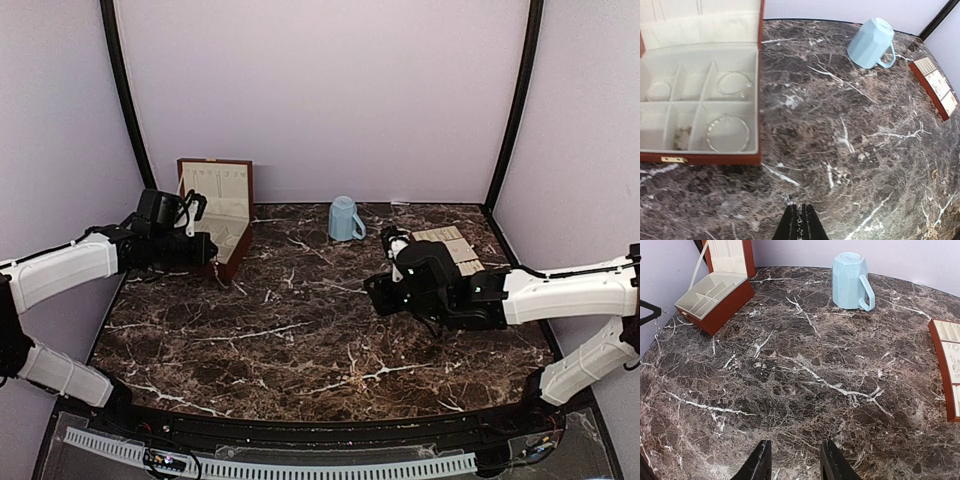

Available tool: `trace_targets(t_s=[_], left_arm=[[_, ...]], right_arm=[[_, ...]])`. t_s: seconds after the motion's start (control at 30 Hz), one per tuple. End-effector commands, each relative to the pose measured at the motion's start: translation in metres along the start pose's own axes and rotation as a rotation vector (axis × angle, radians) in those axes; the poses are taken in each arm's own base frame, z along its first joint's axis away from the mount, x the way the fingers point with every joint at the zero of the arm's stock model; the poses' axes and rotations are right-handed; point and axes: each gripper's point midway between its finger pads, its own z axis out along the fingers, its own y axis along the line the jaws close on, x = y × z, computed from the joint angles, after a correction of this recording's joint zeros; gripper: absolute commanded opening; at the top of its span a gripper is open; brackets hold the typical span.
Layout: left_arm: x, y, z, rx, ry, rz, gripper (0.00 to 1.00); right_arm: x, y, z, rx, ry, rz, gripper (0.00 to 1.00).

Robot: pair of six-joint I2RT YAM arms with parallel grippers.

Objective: Organize the mixed jewelry
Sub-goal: Place the bangle in the larger divider.

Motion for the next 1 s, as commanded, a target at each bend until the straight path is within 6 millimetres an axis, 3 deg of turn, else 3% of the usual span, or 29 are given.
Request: trace_targets(t_s=[0.0, 0.33, 0.5, 0.6, 0.7, 0.97], left_arm=[[-0.029, 0.024, -0.005, -0.05, -0.009, 0.069, 0.06], [-0.071, 0.082, 0.019, -0.118, -0.023, 0.035, 0.06], [-0.08, 0.105, 0.041, -0.129, -0.011, 0.009, 0.06], [-0.091, 0.114, 0.05, -0.137, -0.017, 0.013, 0.06], [-0.09, 0.126, 0.067, -0.15, 0.01, 0.011, 0.06], [-0.105, 0.14, 0.1, -0.155, 0.01, 0.006, 0.06]], right_arm=[[-0.011, -0.005, -0.006, 0.007, -0.052, 0.037, 0.34], [-0.009, -0.016, -0.011, 0.034, -0.061, 0.058, 0.34], [-0.011, -0.021, -0.013, 0.051, -0.073, 0.07, 0.35], [-0.011, -0.024, -0.014, 0.059, -0.078, 0.077, 0.35], [-0.012, -0.026, -0.015, 0.064, -0.081, 0.084, 0.35], [-0.012, -0.029, -0.013, 0.076, -0.083, 0.096, 0.35]])
